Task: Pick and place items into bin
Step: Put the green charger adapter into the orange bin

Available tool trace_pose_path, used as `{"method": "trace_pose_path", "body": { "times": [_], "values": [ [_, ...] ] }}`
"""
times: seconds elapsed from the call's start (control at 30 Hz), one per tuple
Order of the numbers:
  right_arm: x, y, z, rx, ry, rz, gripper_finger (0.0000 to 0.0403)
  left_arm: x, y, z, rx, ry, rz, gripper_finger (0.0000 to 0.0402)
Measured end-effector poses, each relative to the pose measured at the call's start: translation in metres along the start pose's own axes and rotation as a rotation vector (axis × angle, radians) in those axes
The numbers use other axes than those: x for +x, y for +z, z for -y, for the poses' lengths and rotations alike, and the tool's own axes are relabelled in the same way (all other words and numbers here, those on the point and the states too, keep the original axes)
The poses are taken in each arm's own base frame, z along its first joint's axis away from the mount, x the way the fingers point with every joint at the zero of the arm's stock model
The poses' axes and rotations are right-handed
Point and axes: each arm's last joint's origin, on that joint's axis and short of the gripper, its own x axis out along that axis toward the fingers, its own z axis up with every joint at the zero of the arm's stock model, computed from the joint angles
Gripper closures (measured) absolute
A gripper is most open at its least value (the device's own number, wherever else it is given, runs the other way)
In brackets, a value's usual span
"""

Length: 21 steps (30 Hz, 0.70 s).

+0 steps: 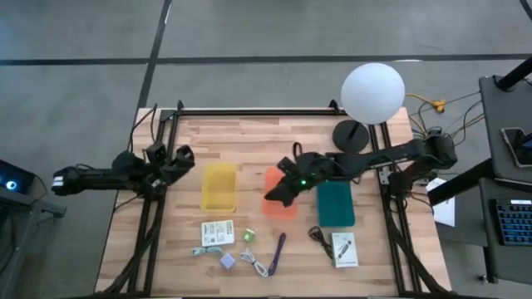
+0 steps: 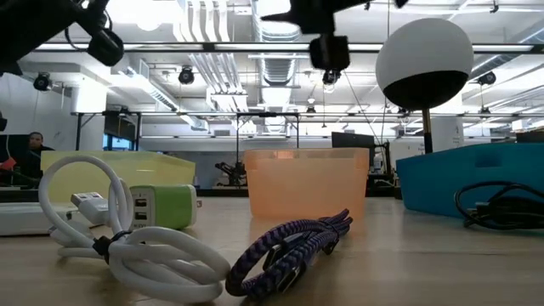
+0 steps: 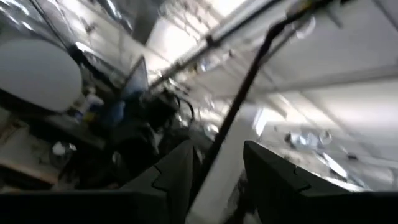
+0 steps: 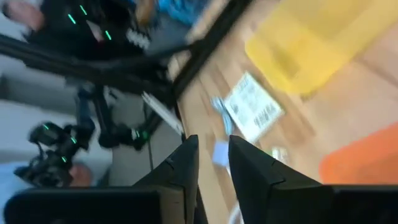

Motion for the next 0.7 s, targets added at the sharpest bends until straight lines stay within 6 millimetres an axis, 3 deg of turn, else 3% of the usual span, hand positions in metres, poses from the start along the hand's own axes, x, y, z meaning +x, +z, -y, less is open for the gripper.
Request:
{"method": "trace_pose_path", "body": {
  "times": [0.17,0.4,0.57,0.7],
  "values": [
    [0.036,0.009,-0.002,-0.154,-0.053,-0.191,0.0287,0.004,-0.003,0.000,0.001,0.027,-0.187,0.0272],
    [0.059,0.012,-0.006,-0.715,-0.338,-0.529,0.0251,0.008,0.012,0.012,0.012,0.178,-0.460,0.0272],
    [0.085,0.003,-0.019,-1.066,-0.295,-0.710,0.0228,0.011,0.033,0.028,0.097,0.171,-0.495,0.0272],
    [0.112,-0.011,-0.026,-1.230,-0.237,-0.789,0.0207,0.013,0.044,0.037,0.138,0.142,-0.464,0.0272]
  ]
}}
